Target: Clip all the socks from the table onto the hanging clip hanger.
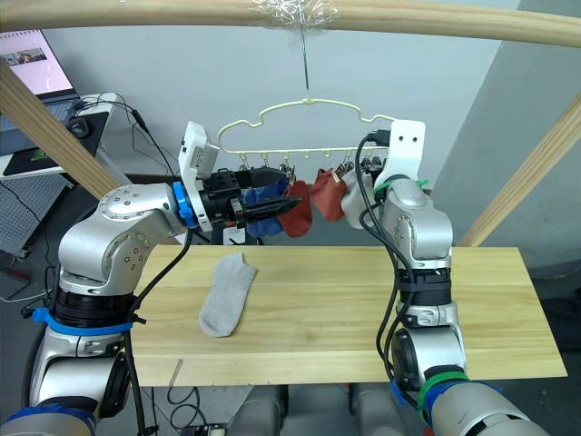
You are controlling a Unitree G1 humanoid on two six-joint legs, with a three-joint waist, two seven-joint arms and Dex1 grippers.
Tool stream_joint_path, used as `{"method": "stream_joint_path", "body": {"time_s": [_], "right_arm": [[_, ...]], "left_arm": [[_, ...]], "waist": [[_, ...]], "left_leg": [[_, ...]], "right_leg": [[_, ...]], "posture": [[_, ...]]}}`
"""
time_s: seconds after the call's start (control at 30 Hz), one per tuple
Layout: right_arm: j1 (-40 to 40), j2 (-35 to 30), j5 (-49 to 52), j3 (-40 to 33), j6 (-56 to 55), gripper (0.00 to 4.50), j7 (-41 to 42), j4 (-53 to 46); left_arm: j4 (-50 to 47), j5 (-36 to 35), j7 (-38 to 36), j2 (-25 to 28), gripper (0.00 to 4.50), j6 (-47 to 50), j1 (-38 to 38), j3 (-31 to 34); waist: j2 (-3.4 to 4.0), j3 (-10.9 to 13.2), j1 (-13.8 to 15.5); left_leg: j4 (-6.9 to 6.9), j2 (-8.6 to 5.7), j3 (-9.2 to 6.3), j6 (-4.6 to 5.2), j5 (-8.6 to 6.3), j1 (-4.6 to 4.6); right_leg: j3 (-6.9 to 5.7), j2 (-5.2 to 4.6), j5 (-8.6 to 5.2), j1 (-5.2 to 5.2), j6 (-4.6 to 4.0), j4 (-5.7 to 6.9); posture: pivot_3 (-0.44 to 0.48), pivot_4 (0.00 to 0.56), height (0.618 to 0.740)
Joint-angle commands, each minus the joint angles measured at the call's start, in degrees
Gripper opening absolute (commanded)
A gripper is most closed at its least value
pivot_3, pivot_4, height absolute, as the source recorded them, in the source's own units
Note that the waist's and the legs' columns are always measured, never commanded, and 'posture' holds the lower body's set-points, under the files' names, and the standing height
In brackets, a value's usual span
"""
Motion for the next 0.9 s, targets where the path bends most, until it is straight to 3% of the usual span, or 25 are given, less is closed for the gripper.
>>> {"method": "stream_joint_path", "body": {"time_s": [0.03, 0.23, 0.47, 0.67, 0.9], "right_arm": [[-1.75, -0.19, 0.32, -0.07, -1.38, 1.92, -0.10, -1.69], [-2.06, -0.47, 0.18, 0.11, -1.57, 1.92, 0.05, -1.66], [-2.13, -0.84, -0.36, 0.42, -1.63, 0.15, -0.31, -1.61], [-2.07, -0.95, -0.43, 0.30, -1.71, 0.10, -0.63, -1.59], [-2.12, -0.86, -0.18, 0.10, -1.56, 0.10, -0.81, -1.47]], "left_arm": [[-1.70, -0.03, -0.24, 0.26, 3.22, -0.94, -0.36, 0.13], [-1.63, 0.15, -0.11, 0.26, 3.22, -1.10, -0.34, -0.05], [-1.65, 0.45, 0.05, 0.29, 3.22, -1.32, 0.26, -0.14], [-1.22, 2.13, 0.08, 1.66, 3.22, -0.30, 1.91, -1.27], [5.66, 7.10, 1.14, 3.78, 3.22, -1.63, 5.40, -2.45]], "waist": [[0.00, 0.00, -0.01], [0.00, 0.00, 0.00], [0.00, 0.00, -0.01], [0.00, 0.00, -0.01], [0.00, 0.00, -0.08]], "left_leg": [[0.00, 0.00, 0.00, 0.00, 0.00, 0.00], [0.00, 0.00, 0.00, 0.00, 0.00, 0.00], [0.00, 0.00, 0.00, 0.00, 0.00, 0.00], [0.00, 0.00, 0.00, 0.00, 0.00, 0.00], [-0.01, 0.01, 0.00, 0.00, 0.00, 0.01]], "right_leg": [[0.00, 0.00, 0.00, 0.00, 0.00, 0.00], [0.00, 0.00, 0.00, 0.00, 0.00, 0.00], [0.00, 0.00, 0.00, 0.00, 0.00, 0.00], [0.00, 0.00, 0.00, 0.00, 0.00, 0.00], [0.00, 0.01, 0.00, -0.01, 0.00, 0.01]], "posture": [[0.123, 0.192, 0.740], [0.123, 0.192, 0.740], [0.123, 0.192, 0.740], [0.123, 0.192, 0.740], [0.126, 0.198, 0.740]]}}
